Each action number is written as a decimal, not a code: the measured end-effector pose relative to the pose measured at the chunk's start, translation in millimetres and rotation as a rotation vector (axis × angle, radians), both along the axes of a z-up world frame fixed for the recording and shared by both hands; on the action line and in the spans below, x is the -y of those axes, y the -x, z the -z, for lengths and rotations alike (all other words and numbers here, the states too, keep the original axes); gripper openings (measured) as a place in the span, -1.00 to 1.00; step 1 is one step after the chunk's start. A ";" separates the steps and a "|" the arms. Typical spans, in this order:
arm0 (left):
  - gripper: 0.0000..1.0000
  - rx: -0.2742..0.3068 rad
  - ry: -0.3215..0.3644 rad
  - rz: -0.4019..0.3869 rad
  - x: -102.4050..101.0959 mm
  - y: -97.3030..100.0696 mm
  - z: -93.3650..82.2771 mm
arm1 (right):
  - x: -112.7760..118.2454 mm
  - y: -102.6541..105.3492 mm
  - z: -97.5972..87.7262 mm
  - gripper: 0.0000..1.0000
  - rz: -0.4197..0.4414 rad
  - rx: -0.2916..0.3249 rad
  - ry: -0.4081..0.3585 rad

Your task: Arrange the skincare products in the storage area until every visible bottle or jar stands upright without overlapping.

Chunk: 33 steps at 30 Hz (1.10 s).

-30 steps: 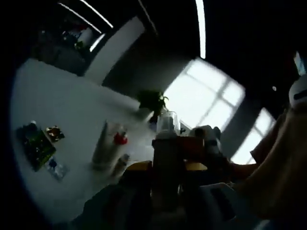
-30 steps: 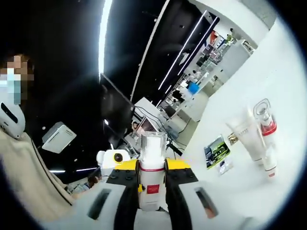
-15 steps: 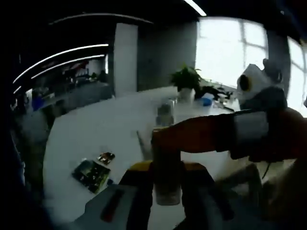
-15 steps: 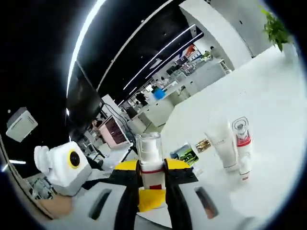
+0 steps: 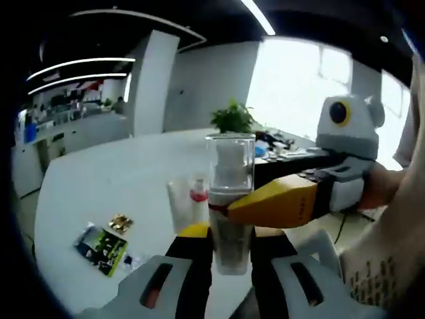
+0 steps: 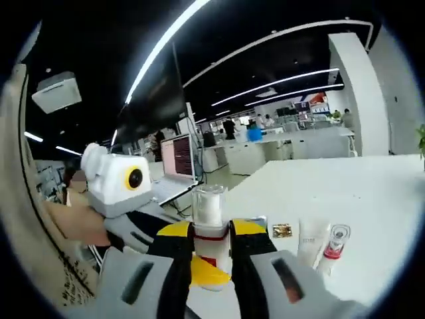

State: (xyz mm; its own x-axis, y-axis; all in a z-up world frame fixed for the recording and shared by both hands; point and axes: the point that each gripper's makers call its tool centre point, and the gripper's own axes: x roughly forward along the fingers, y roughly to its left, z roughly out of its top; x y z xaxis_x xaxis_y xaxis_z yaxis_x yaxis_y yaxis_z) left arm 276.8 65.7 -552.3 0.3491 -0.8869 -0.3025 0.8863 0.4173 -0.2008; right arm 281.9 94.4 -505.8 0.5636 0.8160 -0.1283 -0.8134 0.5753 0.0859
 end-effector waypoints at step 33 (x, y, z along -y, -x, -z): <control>-0.54 0.083 -0.037 0.395 20.3 11.9 -26.9 | 20.2 -5.5 -13.9 -0.60 -0.286 -0.292 -0.243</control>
